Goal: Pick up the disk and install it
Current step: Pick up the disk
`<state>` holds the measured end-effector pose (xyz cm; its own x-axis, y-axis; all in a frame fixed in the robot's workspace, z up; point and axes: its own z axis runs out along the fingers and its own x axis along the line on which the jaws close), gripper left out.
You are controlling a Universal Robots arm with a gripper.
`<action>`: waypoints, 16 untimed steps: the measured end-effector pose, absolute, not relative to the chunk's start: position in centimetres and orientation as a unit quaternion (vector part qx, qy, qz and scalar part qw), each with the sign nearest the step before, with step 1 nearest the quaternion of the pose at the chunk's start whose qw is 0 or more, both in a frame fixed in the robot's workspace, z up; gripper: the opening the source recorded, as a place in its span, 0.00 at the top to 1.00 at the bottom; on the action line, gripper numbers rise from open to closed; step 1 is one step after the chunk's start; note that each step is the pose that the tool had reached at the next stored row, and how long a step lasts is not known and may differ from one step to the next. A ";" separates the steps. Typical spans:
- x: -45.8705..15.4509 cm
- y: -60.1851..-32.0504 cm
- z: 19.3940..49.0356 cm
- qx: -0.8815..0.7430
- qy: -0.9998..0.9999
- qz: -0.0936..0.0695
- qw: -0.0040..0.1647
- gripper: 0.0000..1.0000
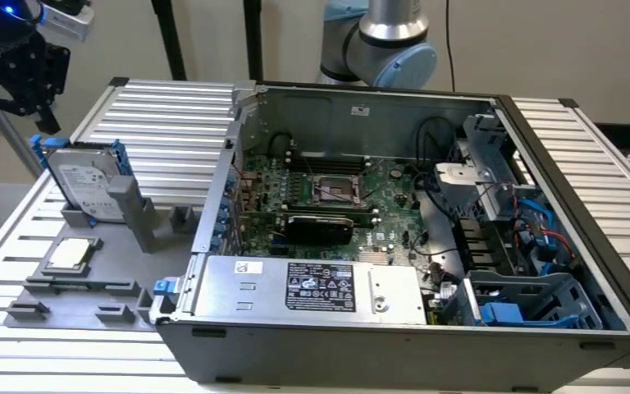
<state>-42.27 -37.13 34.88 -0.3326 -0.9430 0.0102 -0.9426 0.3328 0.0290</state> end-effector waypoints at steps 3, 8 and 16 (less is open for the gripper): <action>-42.3 -37.1 34.8 0.599 -0.800 -0.009 0.013 1.00; -42.3 -37.1 34.7 0.635 -0.772 -0.008 0.013 1.00; -42.6 -37.1 34.7 0.679 -0.734 -0.007 0.013 1.00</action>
